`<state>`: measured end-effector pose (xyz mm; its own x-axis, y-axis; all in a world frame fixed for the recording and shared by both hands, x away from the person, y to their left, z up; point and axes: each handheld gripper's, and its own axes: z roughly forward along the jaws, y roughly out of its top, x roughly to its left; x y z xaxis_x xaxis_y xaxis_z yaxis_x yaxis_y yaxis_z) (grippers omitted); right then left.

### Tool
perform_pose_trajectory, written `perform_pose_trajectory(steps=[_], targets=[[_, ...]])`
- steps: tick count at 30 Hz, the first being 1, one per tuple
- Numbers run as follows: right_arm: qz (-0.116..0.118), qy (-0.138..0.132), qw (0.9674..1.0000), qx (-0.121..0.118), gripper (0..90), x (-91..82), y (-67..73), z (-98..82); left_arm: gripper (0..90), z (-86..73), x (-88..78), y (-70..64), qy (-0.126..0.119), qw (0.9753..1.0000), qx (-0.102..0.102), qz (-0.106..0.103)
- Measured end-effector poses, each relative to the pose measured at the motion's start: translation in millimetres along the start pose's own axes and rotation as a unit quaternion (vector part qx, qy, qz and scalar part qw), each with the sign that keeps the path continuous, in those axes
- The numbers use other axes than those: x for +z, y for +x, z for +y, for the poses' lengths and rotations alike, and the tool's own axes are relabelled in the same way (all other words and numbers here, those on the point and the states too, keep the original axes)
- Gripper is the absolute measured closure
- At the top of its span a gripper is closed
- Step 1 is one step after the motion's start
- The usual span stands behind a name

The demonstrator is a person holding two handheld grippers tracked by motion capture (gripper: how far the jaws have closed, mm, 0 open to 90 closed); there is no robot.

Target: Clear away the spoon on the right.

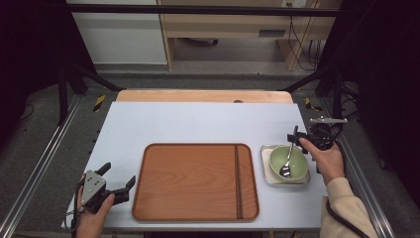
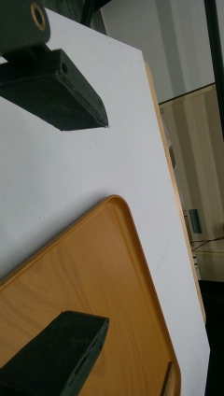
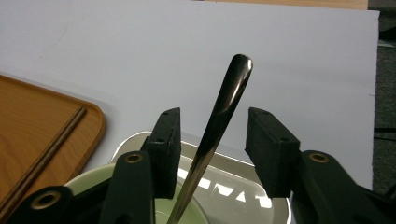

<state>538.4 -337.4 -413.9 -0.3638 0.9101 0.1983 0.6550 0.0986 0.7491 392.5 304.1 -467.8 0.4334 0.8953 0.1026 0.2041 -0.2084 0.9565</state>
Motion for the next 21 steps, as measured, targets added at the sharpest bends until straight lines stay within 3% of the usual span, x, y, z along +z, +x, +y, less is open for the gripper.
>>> perform_pose_trajectory(steps=[10, 21], targets=[[0.025, 0.000, 0.9997, -0.004, 76.9, 2.8, -3.5, -4.5, 4.6, -1.7, 2.3, -0.5, 0.002, 1.0000, -0.003, -0.004], [0.050, -0.035, 0.9979, -0.022, 89.3, -22.5, 9.7, 4.8, 4.6, -2.8, 3.1, 0.9, 0.004, 1.0000, 0.000, -0.002]])
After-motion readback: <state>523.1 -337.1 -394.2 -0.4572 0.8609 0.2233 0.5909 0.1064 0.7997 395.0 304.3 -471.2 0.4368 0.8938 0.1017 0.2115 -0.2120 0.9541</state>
